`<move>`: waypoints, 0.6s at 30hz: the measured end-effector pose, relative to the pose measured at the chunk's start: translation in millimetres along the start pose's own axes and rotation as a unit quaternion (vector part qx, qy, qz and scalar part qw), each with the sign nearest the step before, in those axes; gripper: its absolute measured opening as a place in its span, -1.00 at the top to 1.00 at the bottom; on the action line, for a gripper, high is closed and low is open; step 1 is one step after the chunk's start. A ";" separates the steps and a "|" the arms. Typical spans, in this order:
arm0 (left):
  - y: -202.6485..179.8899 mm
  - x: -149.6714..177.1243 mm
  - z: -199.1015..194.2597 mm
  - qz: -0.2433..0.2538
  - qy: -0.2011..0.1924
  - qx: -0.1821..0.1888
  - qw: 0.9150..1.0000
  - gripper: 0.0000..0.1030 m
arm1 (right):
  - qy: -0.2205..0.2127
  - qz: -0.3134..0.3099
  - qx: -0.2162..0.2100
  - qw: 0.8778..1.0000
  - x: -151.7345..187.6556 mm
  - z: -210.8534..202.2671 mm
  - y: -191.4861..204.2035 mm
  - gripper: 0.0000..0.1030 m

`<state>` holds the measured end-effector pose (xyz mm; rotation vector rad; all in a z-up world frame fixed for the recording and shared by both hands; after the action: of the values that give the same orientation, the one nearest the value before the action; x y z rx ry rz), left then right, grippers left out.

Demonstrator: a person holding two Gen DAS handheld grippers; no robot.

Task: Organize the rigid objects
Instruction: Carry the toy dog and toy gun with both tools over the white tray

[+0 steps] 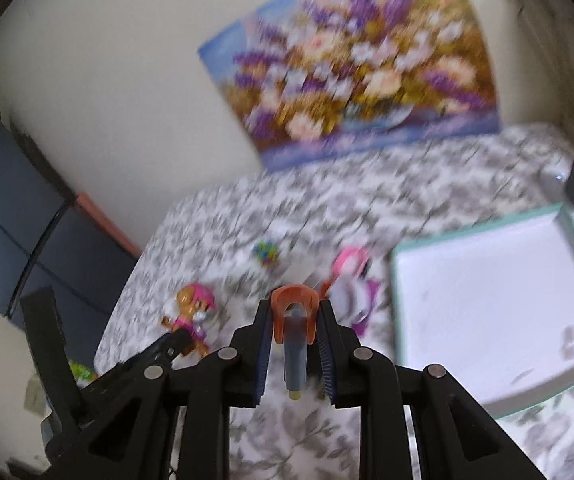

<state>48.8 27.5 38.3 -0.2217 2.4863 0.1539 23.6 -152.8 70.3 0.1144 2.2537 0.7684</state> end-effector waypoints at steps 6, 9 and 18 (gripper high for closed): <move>-53.2 -9.5 -12.7 0.041 -0.011 0.021 0.999 0.68 | -0.048 0.004 0.080 0.996 -27.0 -34.1 -39.5 0.54; -83.0 -11.7 -16.5 0.062 -0.015 0.032 0.997 0.68 | -0.060 0.017 0.114 0.992 -37.6 -44.7 -67.0 0.54; -163.1 -0.4 1.5 0.109 0.001 0.055 0.993 0.68 | -0.072 0.049 0.171 0.981 -53.4 -61.4 -131.8 0.54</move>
<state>81.9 -131.8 28.1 0.0971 2.5074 0.1073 39.6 -306.7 63.5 0.4330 2.2339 0.4004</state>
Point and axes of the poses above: each gripper's, at about its wrist camera, not at the fingertips, and z roughly the way its jaws point, y to its left, x to its underside, the point moved 6 cm from there along z, roughly the way its jaws point, and after that the axes turned 13 degrees about -x, right-handed, at the moved point
